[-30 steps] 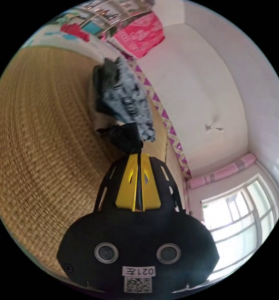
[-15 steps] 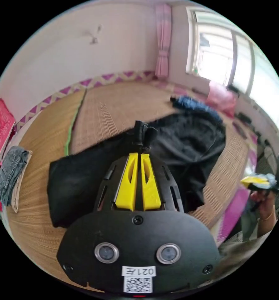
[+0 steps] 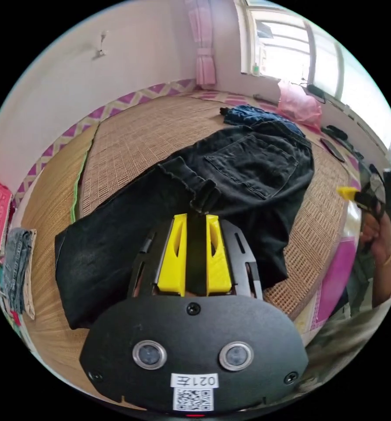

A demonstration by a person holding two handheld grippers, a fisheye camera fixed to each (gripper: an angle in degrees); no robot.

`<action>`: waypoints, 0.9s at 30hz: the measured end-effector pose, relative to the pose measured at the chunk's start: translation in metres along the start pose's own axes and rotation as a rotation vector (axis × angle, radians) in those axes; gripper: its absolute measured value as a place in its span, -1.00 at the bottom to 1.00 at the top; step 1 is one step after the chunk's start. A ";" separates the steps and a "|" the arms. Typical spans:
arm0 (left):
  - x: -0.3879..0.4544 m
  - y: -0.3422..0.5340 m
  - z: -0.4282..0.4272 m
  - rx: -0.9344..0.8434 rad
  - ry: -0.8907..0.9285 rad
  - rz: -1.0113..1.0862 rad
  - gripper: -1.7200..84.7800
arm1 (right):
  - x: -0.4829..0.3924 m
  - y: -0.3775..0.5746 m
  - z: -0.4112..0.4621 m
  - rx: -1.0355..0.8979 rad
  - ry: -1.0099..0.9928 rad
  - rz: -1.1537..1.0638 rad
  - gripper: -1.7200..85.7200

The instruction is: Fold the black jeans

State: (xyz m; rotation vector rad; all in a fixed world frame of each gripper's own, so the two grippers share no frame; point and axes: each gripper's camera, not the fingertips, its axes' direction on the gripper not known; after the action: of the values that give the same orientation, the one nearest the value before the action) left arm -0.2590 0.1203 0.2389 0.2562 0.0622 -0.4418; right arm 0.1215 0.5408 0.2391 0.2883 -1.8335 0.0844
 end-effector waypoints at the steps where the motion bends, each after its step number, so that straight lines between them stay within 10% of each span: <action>1: 0.002 -0.006 0.000 -0.010 0.020 0.048 -0.77 | 0.017 -0.013 -0.004 0.029 -0.012 0.070 -0.69; 16: -0.122 0.089 -0.106 0.245 0.262 -0.092 -0.85 | 0.059 -0.096 0.051 0.148 -0.118 0.594 -0.84; 27: -0.244 0.252 -0.165 0.345 0.307 -0.262 -0.98 | -0.555 -0.114 0.125 0.159 0.185 -0.650 -0.87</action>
State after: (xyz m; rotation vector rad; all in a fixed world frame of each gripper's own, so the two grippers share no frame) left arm -0.3718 0.4841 0.1664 0.6590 0.3243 -0.6712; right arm 0.1720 0.4898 -0.3371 0.9413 -1.4765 -0.1911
